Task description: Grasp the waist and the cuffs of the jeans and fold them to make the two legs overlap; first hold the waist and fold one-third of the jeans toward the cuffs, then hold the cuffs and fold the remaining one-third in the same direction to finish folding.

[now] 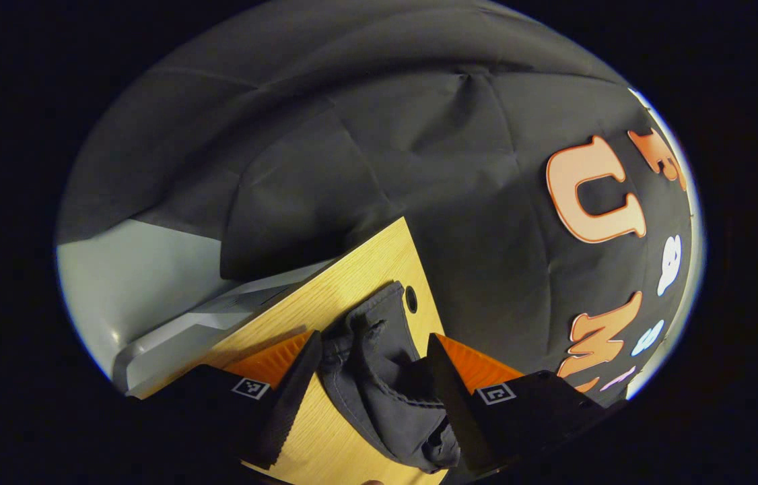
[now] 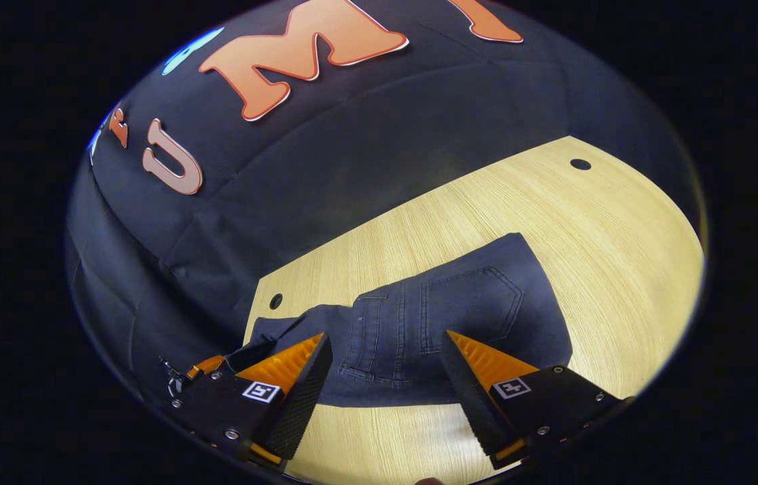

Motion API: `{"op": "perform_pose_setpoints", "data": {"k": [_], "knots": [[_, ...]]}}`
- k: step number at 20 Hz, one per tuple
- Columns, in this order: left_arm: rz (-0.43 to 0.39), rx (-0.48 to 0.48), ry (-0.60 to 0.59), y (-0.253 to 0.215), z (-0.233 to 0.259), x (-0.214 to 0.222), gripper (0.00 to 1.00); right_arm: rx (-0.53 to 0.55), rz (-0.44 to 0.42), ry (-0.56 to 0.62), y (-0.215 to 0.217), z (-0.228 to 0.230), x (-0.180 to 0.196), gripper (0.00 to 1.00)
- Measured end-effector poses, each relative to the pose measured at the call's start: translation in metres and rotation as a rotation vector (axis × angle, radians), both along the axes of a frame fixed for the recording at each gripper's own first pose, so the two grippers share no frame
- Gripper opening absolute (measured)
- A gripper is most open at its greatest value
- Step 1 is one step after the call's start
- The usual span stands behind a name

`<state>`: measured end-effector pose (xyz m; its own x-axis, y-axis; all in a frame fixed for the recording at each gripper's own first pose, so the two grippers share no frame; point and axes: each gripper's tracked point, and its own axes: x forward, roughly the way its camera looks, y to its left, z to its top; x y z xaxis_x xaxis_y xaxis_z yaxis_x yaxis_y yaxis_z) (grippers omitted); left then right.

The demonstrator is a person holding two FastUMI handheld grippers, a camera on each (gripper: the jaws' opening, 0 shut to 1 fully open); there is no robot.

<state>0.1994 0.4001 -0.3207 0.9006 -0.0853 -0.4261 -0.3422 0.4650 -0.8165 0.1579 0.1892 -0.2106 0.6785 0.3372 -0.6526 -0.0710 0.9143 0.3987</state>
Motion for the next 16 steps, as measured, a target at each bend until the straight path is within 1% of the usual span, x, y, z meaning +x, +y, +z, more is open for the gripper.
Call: {"op": "perform_pose_setpoints", "data": {"k": [1,2,3,5,7,9,10,11,12,13,14,15,16], "knots": [[0.010,0.017,0.017,0.006,-0.001,-0.002,0.96,-0.005,-0.007,-0.012,-0.003,0.003,0.001,0.99],[0.009,0.032,0.072,0.008,-0.010,-0.015,0.95,-0.009,-0.013,-0.018,-0.007,0.005,0.004,0.99],[0.002,-0.008,0.099,0.005,-0.008,-0.031,0.96,-0.005,-0.018,-0.017,-0.010,0.004,0.004,0.99],[0.009,-0.131,0.106,-0.022,-0.012,-0.038,0.90,0.013,-0.031,-0.009,-0.013,0.002,0.003,0.99],[0.043,-0.207,0.057,-0.034,-0.016,-0.021,0.89,0.016,-0.034,0.013,-0.015,-0.005,-0.001,0.99],[0.070,-0.250,0.004,-0.041,-0.022,0.017,0.85,0.017,-0.036,0.035,-0.018,-0.011,-0.005,0.99],[0.059,-0.240,-0.002,-0.047,-0.023,0.035,0.81,0.026,-0.042,0.037,-0.020,-0.009,-0.006,0.99],[0.026,-0.194,0.001,-0.055,-0.026,0.049,0.81,0.038,-0.052,0.038,-0.023,-0.006,-0.008,0.99],[-0.009,-0.121,0.007,-0.062,-0.028,0.064,0.78,0.050,-0.067,0.037,-0.027,-0.003,-0.008,0.99],[-0.034,-0.026,0.054,-0.067,-0.042,0.071,0.77,0.059,-0.083,0.032,-0.032,0.000,-0.009,0.99],[-0.070,0.045,0.133,-0.069,-0.060,0.074,0.52,0.065,-0.098,0.026,-0.038,0.003,-0.010,0.99],[-0.050,0.061,0.115,-0.069,-0.054,0.078,0.26,0.068,-0.107,0.021,-0.043,0.006,-0.012,0.99],[-0.078,0.077,0.099,-0.077,-0.049,0.091,0.01,0.068,-0.110,0.013,-0.047,0.009,-0.013,0.99]]}}
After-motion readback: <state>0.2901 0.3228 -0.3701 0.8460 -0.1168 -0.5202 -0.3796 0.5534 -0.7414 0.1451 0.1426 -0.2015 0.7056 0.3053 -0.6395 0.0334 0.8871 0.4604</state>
